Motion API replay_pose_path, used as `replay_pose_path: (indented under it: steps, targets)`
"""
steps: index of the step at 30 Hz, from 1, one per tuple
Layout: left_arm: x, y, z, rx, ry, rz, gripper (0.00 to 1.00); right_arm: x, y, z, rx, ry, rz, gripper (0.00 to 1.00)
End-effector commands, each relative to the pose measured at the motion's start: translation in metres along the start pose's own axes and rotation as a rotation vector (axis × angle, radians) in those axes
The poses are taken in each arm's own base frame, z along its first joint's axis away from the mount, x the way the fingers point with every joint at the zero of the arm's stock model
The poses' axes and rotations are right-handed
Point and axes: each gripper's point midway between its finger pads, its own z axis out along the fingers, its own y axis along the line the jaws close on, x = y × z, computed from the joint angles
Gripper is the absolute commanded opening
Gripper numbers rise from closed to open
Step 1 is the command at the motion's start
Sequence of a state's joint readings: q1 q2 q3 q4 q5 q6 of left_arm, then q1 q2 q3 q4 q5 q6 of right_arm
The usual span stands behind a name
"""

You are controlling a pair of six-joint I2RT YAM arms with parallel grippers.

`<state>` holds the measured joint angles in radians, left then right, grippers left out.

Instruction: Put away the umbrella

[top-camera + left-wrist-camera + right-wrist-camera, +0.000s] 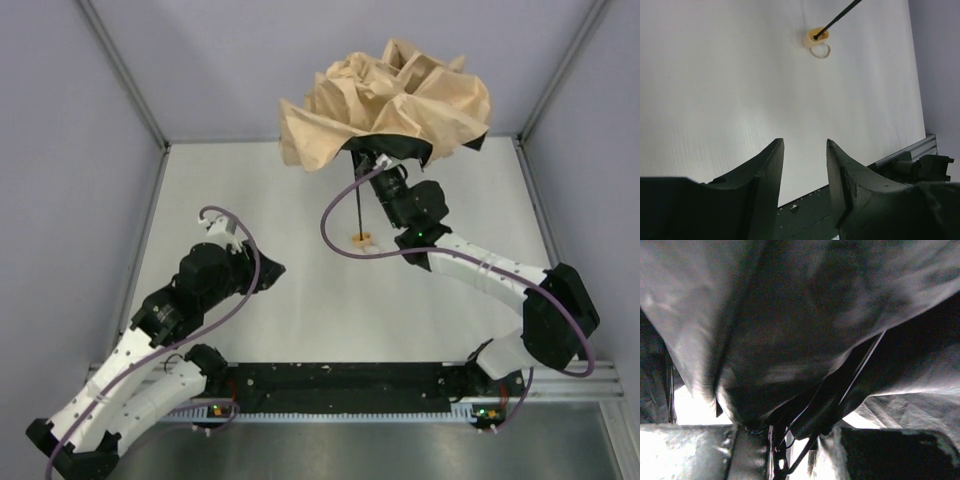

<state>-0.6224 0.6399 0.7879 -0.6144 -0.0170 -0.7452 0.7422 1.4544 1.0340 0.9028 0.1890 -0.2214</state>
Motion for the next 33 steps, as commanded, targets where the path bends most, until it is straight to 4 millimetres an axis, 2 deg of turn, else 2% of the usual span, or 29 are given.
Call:
replay_pose_path:
  steps: [1,4,6,8,10,13,15,17,19,22,25,27,28,30,31,33]
  targets:
    - [-0.010,-0.008,-0.005,0.044,-0.056,-0.009,0.45,-0.134,-0.021,0.006,0.051,-0.427,0.006,0.00]
    - [-0.010,-0.012,-0.003,0.066,-0.056,-0.009,0.45,-0.141,-0.015,0.002,0.022,-0.480,-0.002,0.00]
    - [-0.010,-0.013,-0.002,0.076,-0.061,0.001,0.45,-0.135,-0.010,-0.010,0.003,-0.512,0.007,0.00]
    - [-0.009,-0.010,0.000,0.083,-0.072,0.015,0.45,-0.110,-0.003,-0.029,-0.013,-0.492,0.029,0.00]
    - [-0.003,-0.005,0.004,0.084,-0.075,0.022,0.45,-0.057,0.006,-0.056,-0.020,-0.413,0.078,0.00]
    - [0.016,-0.002,0.012,0.134,-0.040,0.026,0.45,0.028,0.025,-0.082,-0.036,-0.208,0.117,0.00]
    - [0.023,0.002,0.015,0.144,-0.036,0.026,0.45,0.056,0.034,-0.095,-0.050,-0.132,0.151,0.00]
    - [0.025,0.004,0.016,0.140,-0.035,0.030,0.45,0.052,0.037,-0.092,-0.056,-0.144,0.144,0.00]
    - [0.019,0.002,0.014,0.144,-0.055,0.038,0.45,0.034,0.035,-0.079,-0.050,-0.196,0.123,0.00]
    - [0.001,-0.009,0.003,0.147,-0.096,0.044,0.45,-0.006,0.033,-0.055,-0.053,-0.253,0.129,0.00]
    - [-0.017,-0.022,-0.008,0.152,-0.118,0.060,0.46,-0.050,0.040,-0.034,-0.115,-0.286,0.144,0.00]
    - [-0.030,-0.035,-0.017,0.173,-0.132,0.065,0.45,-0.060,0.043,-0.027,-0.138,-0.279,0.154,0.00]
    - [-0.032,-0.038,-0.021,0.174,-0.131,0.068,0.46,-0.060,0.044,-0.027,-0.144,-0.270,0.167,0.00]
    - [-0.037,-0.040,-0.028,0.170,-0.132,0.075,0.46,-0.047,0.046,-0.035,-0.148,-0.252,0.200,0.00]
    - [-0.038,-0.041,-0.031,0.171,-0.134,0.080,0.46,-0.034,0.048,-0.040,-0.149,-0.237,0.211,0.00]
    - [-0.035,-0.041,-0.034,0.189,-0.140,0.087,0.46,0.004,0.053,-0.058,-0.152,-0.190,0.235,0.00]
